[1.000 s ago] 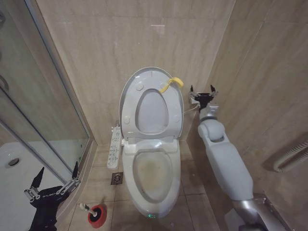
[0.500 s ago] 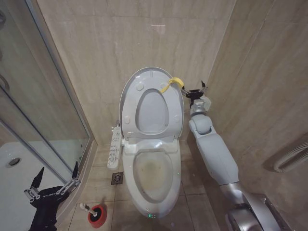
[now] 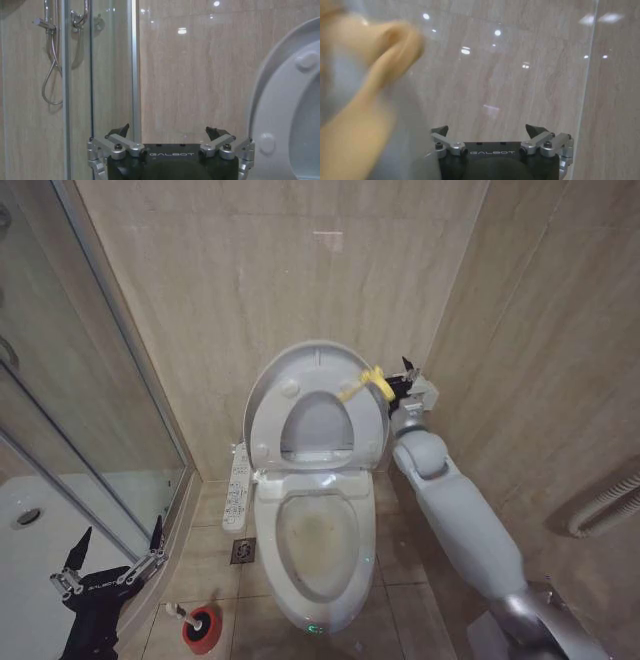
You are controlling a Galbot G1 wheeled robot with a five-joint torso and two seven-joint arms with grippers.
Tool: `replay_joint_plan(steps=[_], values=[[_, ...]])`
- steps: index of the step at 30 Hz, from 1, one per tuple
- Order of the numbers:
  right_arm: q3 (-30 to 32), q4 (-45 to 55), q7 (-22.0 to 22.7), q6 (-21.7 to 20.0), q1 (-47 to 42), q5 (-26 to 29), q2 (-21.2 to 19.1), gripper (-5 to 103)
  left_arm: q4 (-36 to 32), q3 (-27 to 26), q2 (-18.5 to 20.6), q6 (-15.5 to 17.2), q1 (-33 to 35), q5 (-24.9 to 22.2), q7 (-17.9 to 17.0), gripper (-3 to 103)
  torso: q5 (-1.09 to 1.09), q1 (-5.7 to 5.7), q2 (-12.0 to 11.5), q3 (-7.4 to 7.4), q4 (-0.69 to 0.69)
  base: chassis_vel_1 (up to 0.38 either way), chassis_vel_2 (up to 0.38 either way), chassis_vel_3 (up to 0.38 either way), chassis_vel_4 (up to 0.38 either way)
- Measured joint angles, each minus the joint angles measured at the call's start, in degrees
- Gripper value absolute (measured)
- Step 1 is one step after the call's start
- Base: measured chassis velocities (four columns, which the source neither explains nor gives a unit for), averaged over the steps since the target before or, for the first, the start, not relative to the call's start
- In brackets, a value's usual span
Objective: Open the toilet lid, clean the toilet bowl with a toilet brush, close the toilet lid, and flush.
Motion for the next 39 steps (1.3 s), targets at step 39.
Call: replay_joint_plan(steps=[39], values=[[18.1,35.5,2.2,-2.1,-52.7,1.8,9.3,100,0.0,0.0,0.0,0.0,0.0,0.0,0.0,100,0.00,0.00,0.0,0.00,-0.02,0.000,0.000,0.000,0.000]])
